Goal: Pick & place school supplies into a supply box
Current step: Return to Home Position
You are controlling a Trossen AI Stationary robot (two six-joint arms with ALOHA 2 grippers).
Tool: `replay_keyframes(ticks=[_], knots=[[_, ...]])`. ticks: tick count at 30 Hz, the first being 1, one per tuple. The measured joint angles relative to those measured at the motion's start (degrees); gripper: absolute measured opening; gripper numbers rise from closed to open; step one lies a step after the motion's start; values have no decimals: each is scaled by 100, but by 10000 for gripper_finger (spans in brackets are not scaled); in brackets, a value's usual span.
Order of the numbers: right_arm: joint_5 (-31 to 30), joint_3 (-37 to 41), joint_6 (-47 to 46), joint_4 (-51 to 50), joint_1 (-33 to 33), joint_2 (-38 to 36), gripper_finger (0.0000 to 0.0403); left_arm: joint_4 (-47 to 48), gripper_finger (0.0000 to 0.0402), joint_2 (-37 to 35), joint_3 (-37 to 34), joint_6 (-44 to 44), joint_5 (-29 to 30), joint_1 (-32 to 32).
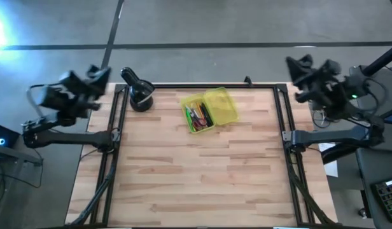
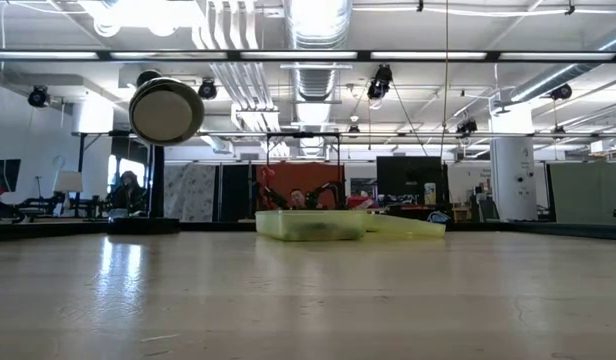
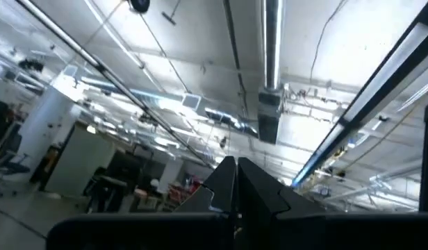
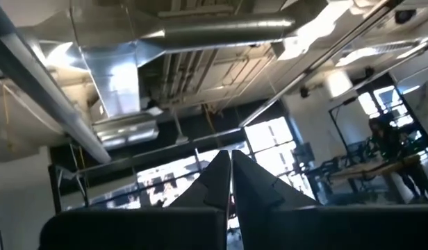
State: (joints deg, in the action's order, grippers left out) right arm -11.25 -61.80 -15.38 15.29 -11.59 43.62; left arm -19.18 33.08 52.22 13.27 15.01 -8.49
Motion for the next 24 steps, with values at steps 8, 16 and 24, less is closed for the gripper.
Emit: replay_keyframes(ticks=[8, 16, 24], knots=[[74, 970, 42, 101, 187, -1099, 8, 1064, 0, -1188, -265, -240, 447, 0], [27, 3014, -243, 2615, 187, -2189, 8, 515, 0, -2412, -1560, 63, 481, 0], [-434, 4658, -811, 3290, 187, -3265, 9, -992, 0, -3292, -3674, 854, 609, 1]])
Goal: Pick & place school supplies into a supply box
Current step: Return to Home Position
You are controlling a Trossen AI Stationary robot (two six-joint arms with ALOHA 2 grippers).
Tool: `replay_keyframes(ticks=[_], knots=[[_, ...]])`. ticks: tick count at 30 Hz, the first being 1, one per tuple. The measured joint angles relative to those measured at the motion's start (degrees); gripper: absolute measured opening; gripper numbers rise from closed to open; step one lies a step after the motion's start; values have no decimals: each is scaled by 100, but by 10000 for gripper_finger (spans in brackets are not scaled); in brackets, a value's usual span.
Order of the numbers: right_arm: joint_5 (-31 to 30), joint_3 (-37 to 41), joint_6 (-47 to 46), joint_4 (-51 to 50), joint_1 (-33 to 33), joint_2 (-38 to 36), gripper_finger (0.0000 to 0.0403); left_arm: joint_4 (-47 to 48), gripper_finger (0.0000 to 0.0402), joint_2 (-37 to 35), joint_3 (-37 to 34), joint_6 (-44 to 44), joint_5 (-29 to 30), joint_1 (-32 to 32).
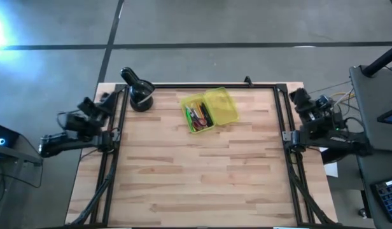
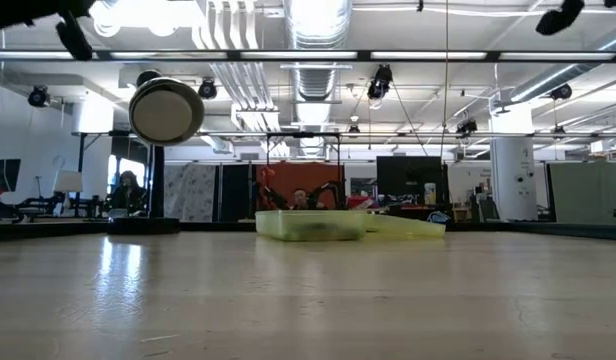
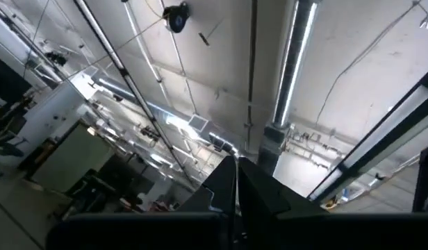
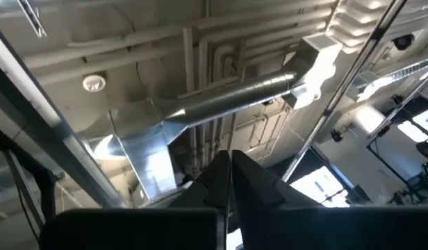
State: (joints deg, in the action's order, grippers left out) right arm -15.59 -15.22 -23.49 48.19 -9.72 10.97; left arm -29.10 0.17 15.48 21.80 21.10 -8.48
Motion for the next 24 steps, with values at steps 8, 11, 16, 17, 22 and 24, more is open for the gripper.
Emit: replay_keyframes(ticks=[8, 11, 16, 17, 22, 24], knots=[[-266, 1329, -267, 917, 0, -1100, 9, -1760, 0, -3, -1495, 736, 424, 19], [-245, 1472, -496, 751, 14, -1053, 9, -1292, 0, 11, -1455, 846, 388, 30], [-243, 1473, -556, 181, 37, -882, 9, -1297, 0, 4, -1496, 931, 297, 40], [-239, 1473, -540, 63, 37, -883, 9, -1271, 0, 4, -1496, 932, 242, 42], [-244, 1470, -289, -331, 35, -913, 9, -647, 0, 4, -1498, 997, 12, 47], [-242, 1470, -190, -457, 35, -902, 9, -407, 0, 4, -1499, 1089, 14, 47]])
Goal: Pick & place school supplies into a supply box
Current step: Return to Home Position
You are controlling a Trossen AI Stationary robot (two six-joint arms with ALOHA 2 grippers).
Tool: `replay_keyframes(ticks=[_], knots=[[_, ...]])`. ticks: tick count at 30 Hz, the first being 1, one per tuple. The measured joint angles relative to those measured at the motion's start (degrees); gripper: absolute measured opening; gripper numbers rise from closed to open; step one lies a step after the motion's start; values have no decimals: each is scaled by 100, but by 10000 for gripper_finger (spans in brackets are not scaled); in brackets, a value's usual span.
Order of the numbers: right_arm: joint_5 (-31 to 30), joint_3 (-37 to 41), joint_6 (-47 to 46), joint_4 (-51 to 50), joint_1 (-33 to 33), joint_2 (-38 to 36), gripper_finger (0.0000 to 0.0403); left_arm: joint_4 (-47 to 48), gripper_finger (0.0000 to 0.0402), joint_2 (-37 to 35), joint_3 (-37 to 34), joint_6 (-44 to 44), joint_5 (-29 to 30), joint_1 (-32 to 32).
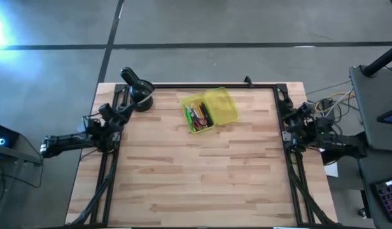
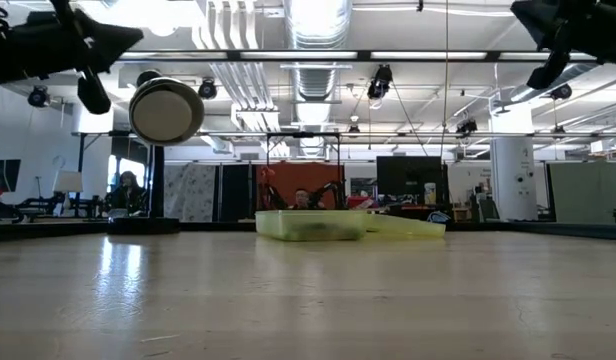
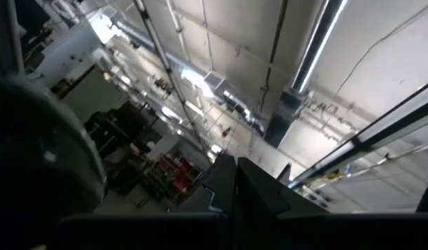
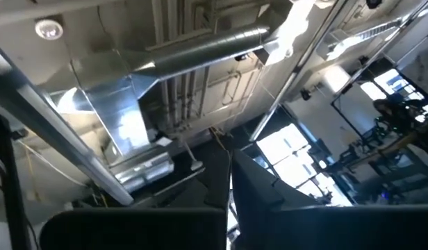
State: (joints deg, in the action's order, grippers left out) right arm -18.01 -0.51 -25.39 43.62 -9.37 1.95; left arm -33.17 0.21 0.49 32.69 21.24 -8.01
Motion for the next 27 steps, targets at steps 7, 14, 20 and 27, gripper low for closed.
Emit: replay_keyframes(ticks=[7, 14, 20, 27], knots=[[-3, 0, 924, -862, 0, 5, 9, 747, 0, -2, 0, -17, -3, 0], [2, 0, 1084, -2500, 0, 7, 9, 2197, 0, -3, 0, -262, -86, 0], [4, 0, 876, -3597, 0, 7, 9, 2987, 0, 128, 16, -232, -136, 0], [40, -2, 1039, -4044, -1, 85, 9, 3021, 0, 205, 20, -523, -130, 0]])
